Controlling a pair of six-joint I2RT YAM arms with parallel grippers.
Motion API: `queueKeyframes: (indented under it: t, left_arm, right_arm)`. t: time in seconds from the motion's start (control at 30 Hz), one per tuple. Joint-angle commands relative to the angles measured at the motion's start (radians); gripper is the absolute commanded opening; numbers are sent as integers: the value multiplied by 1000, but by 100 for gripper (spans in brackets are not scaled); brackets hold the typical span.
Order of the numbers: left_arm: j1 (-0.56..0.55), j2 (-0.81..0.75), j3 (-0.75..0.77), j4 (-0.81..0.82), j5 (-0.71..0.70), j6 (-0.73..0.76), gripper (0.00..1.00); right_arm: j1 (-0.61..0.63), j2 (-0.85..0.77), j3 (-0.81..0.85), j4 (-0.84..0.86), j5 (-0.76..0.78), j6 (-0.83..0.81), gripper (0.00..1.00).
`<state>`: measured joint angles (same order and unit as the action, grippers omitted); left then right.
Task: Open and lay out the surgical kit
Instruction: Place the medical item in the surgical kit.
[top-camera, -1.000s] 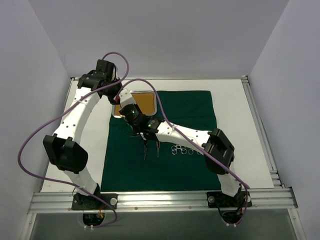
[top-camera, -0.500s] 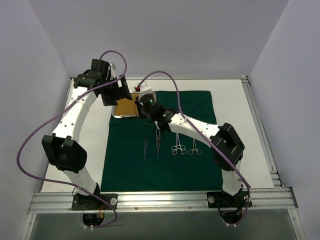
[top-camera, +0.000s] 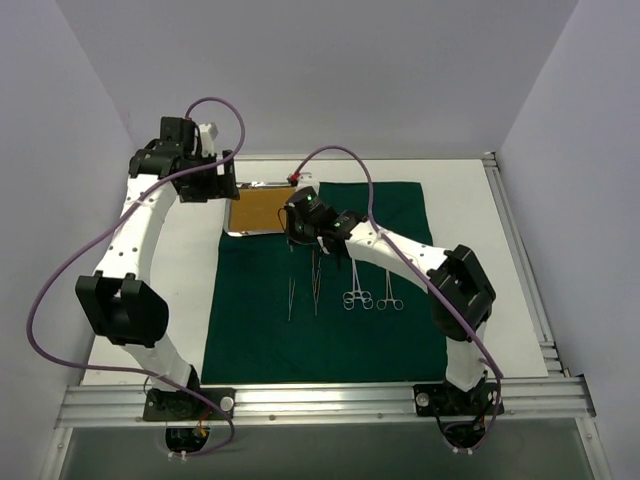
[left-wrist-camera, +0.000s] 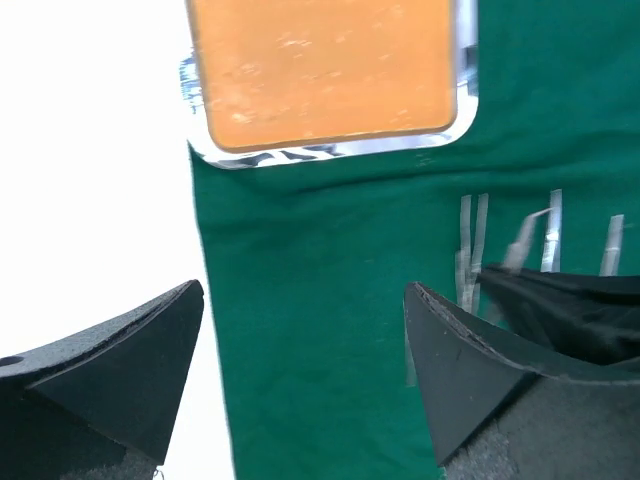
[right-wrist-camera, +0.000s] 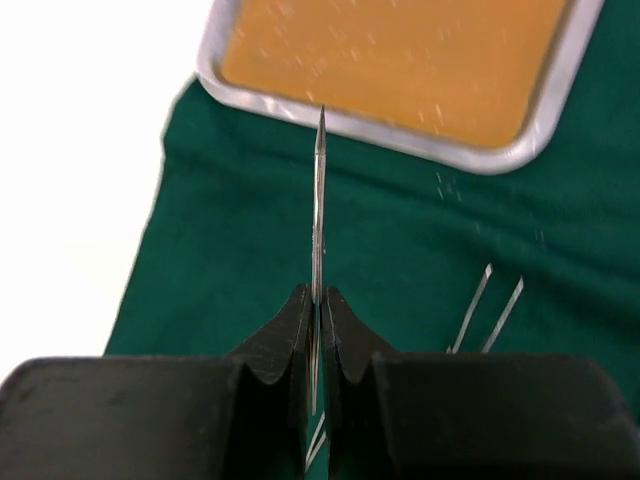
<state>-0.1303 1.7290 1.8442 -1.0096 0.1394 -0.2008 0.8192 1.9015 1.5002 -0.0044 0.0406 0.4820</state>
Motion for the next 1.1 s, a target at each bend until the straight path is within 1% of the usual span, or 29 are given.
queueKeyframes:
  t: [0.0,0.03,0.1,0.17,0.23,0.27,0.3,0.43,0.6,0.63,0.67,0.73,0.77,0.8,0.83,0.87,0.9,0.93,1.0,1.07]
  left_arm:
    - [52,-77,-43,49,-55,118,91]
    - [67,-103,-68,64,-54,118,91]
    - [96,-143,-143,119,-50,98,91]
    - [123,-175,-219,166,-47,90,91]
    - [126,-221,-266,235,-63,86,91]
    - [126,-232,-298,252,-63,81,91]
    - [126,-239,-304,264,-64,81,91]
    - [126,-240,-332,273,-61,80,91]
    - [124,-233,-382,304,41,64,90]
    - [124,-233,-395,308,61,67,89]
    - [123,-232,-399,318,121,86,86]
    - [116,-220,-399,330,213,131,83]
    - [115,-214,-396,339,274,149,81]
    - [115,-198,-393,341,410,161,76]
    - [110,-192,-386,341,474,170,74]
    - [106,-186,-372,342,527,184,74]
    - [92,-183,-367,345,625,192,75]
    - [86,-184,-364,350,666,198,77]
    - [75,-193,-367,376,727,199,80]
    - [70,-192,-358,381,775,244,80]
  right_arm:
    - [0,-62,25,-175,65,124,0]
    - [0,-59,11,-208,76,147,0]
    - [3,-65,-35,-207,79,223,0]
    - [8,-58,-77,-200,77,260,0]
    - [27,-51,-86,-204,125,312,0]
    - [38,-48,-92,-198,178,331,0]
    - [60,-47,-98,-191,200,366,0]
    - [106,-19,-115,-148,252,412,0]
    - [120,34,-75,-144,289,418,0]
    - [115,40,-71,-144,294,417,0]
    - [113,39,-67,-141,295,406,0]
    - [129,-2,-92,-39,286,342,0]
    - [139,-22,-112,10,277,251,0]
    - [153,-48,-159,114,271,207,0]
    - [164,-99,-181,154,275,173,0]
    - [179,-125,-207,193,269,117,0]
    - [179,-151,-256,266,260,98,0]
    - [179,-195,-277,300,245,81,0]
    - [175,-226,-313,343,210,38,0]
    - [170,-239,-308,340,174,12,0]
